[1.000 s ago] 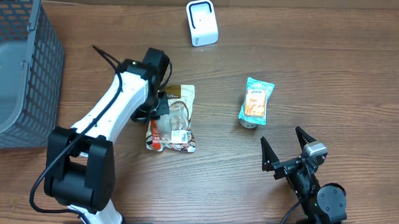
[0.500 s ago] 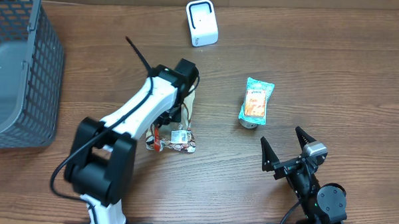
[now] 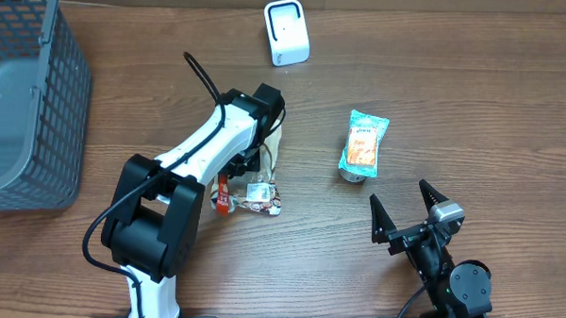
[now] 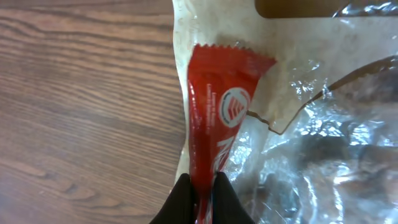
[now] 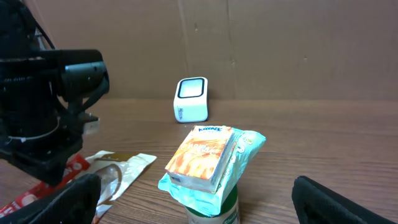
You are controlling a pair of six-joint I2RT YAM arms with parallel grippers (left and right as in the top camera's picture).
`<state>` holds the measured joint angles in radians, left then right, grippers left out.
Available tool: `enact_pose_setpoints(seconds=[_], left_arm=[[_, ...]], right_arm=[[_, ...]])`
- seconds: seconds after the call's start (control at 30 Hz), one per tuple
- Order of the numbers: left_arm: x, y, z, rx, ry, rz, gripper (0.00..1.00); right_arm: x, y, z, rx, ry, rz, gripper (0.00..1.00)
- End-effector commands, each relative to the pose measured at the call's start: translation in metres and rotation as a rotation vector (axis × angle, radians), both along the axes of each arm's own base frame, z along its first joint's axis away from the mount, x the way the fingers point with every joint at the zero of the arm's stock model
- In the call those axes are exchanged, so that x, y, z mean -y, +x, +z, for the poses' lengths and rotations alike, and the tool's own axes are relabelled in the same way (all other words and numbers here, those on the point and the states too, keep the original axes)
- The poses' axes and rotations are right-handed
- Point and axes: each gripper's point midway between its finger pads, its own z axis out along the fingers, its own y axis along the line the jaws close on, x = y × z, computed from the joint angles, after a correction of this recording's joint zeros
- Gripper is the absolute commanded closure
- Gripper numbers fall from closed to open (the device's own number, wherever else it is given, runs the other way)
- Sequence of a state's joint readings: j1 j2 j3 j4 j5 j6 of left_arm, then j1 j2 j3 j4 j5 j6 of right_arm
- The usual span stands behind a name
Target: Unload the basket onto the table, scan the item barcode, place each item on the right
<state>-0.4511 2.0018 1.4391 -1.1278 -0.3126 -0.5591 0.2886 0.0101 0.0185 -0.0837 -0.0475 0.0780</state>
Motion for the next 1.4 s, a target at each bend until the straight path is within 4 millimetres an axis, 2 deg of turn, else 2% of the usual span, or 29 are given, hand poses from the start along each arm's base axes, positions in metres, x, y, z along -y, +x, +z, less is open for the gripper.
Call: enact_pose_setpoints(seconds=[0.0,0.2,0.4,0.7,1.03,1.37], left_arm=[[0.015,0.003,-0.001,0.000,-0.077,0.025,0.96],[0.026,0.003,-0.003,-0.008,-0.136,0.029,0.96],[0.027,0.004,-0.003,-0.004,-0.141,0.024,0.96],[0.035,0.015,0.020,0.015,-0.165,0.021,0.96],[0.063,0.014,0.010,0.002,-0.260,-0.003,0.96],[0.075,0.016,0.010,0.010,-0.305,-0.012,0.96]], right_arm=[[0.002,0.001,-0.003,-0.002,0.003,-0.010,0.00],[0.002,0.001,-0.003,-0.002,0.003,-0.010,0.00],[0.002,0.001,-0.003,-0.002,0.003,-0.010,0.00],[0.002,0.001,-0.003,-0.002,0.003,-0.010,0.00],[0.002,0.001,-0.003,-0.002,0.003,-0.010,0.00],[0.002,0.001,-0.003,-0.002,0.003,-0.010,0.00]])
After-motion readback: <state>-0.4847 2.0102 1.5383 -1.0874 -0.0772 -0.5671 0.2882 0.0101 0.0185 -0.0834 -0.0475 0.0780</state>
